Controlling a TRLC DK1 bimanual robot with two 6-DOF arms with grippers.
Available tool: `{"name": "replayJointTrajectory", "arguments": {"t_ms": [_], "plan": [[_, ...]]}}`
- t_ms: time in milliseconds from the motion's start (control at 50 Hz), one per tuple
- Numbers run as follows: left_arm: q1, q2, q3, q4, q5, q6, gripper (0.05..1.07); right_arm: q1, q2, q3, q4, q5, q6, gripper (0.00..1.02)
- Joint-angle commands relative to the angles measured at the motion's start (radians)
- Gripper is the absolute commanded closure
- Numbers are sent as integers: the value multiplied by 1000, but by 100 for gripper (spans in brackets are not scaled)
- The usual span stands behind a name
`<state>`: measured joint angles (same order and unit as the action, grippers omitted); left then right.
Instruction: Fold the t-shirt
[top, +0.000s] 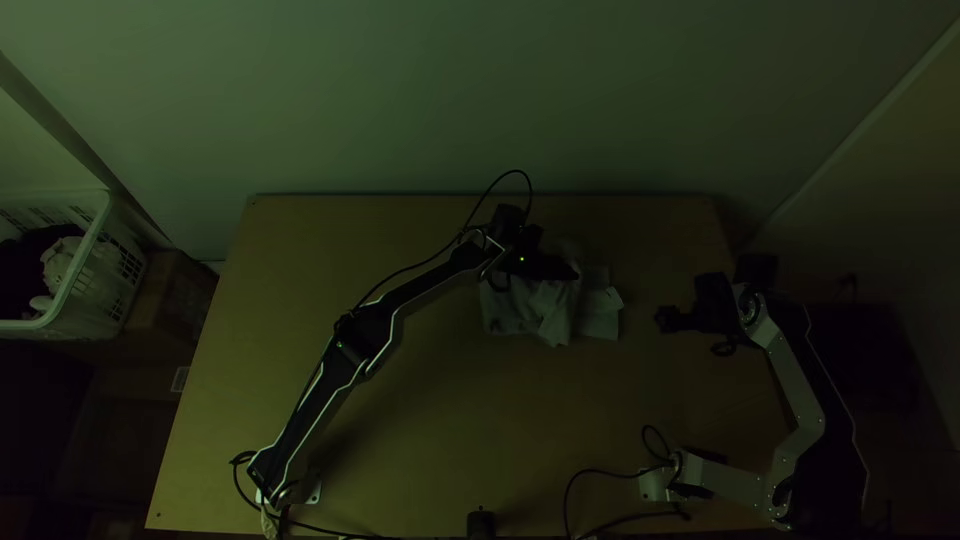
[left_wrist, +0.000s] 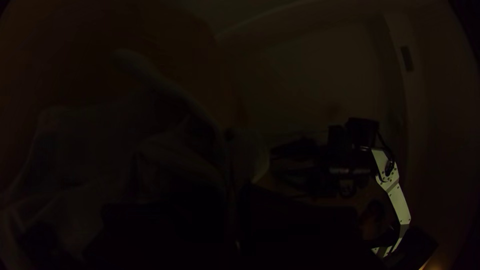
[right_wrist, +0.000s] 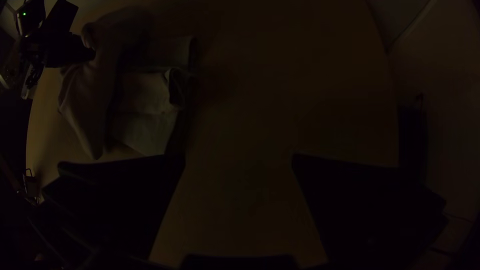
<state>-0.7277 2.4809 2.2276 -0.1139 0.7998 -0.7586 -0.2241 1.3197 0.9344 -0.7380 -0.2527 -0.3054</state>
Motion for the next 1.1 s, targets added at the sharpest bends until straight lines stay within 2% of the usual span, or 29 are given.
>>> {"name": "replayJointTrajectory", "arguments": {"t_ms": [0, 60, 80, 100, 140, 160, 420, 760, 920, 1000, 1080], "plan": [[4, 29, 33, 82, -1, -67, 97, -6, -30, -25, 3, -11, 22, 4], [2, 39, 33, 103, -5, -76, 85, -6, -33, -25, 3, -14, 25, 4], [1, 41, 33, 111, -5, -79, 76, -6, -34, -25, 3, -16, 25, 4], [-1, 44, 33, 117, -5, -84, 60, -6, -36, -26, 3, -16, 25, 4], [-3, 49, 33, 120, -7, -85, 18, -8, -42, -28, 3, -17, 23, 4], [-4, 49, 33, 120, -10, -85, 9, -8, -45, -29, 3, -17, 23, 4], [-27, 23, 33, 172, -33, -99, 10, -14, -73, -49, 3, -20, 20, 4], [1, -54, 35, 140, -40, -91, 9, -11, -91, -51, 3, -43, 23, 4], [14, -106, 35, 37, -42, -8, 10, -4, -109, -52, 3, -49, 25, 4], [13, -145, 29, -46, -45, 70, 10, -4, -120, -49, 3, -53, 23, 4], [13, -192, 17, -152, -100, 179, 10, -3, -129, -43, 3, -59, 22, 4]]}}
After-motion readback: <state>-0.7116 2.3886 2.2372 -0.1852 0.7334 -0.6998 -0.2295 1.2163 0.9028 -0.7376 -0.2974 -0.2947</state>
